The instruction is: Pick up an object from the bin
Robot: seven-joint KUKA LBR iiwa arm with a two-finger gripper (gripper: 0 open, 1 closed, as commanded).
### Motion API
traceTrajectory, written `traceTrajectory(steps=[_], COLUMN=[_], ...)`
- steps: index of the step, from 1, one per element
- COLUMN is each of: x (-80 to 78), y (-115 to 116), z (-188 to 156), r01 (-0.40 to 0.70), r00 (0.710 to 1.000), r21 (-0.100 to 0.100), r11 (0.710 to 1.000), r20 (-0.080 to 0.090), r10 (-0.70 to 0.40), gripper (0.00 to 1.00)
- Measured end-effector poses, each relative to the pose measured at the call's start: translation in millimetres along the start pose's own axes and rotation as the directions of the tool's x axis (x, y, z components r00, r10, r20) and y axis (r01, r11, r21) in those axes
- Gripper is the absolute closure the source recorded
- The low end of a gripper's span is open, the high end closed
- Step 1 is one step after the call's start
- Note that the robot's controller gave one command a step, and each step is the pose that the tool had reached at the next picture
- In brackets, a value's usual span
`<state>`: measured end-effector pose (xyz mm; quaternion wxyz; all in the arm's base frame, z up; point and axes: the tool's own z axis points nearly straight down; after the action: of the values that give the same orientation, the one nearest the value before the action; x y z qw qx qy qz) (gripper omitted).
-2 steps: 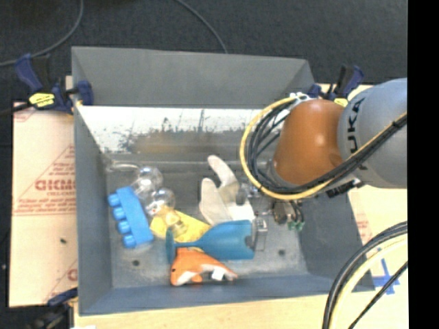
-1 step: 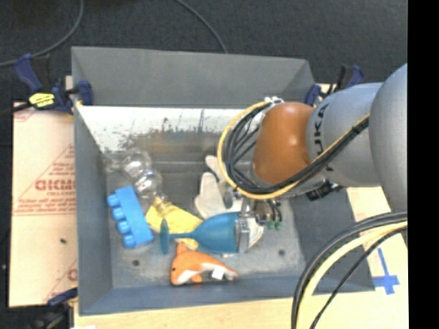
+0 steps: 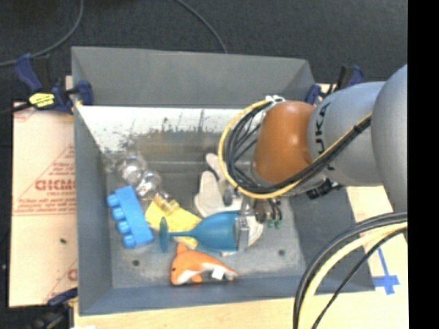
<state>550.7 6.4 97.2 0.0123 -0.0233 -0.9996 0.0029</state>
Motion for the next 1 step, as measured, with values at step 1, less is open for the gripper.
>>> traceTrajectory(steps=[1], x=[0.0], y=[0.0], z=[0.2], r01=[0.001], r00=[1.0], r21=[0.0], r11=[1.0], r20=[0.0], r10=[-0.001], gripper=[1.0])
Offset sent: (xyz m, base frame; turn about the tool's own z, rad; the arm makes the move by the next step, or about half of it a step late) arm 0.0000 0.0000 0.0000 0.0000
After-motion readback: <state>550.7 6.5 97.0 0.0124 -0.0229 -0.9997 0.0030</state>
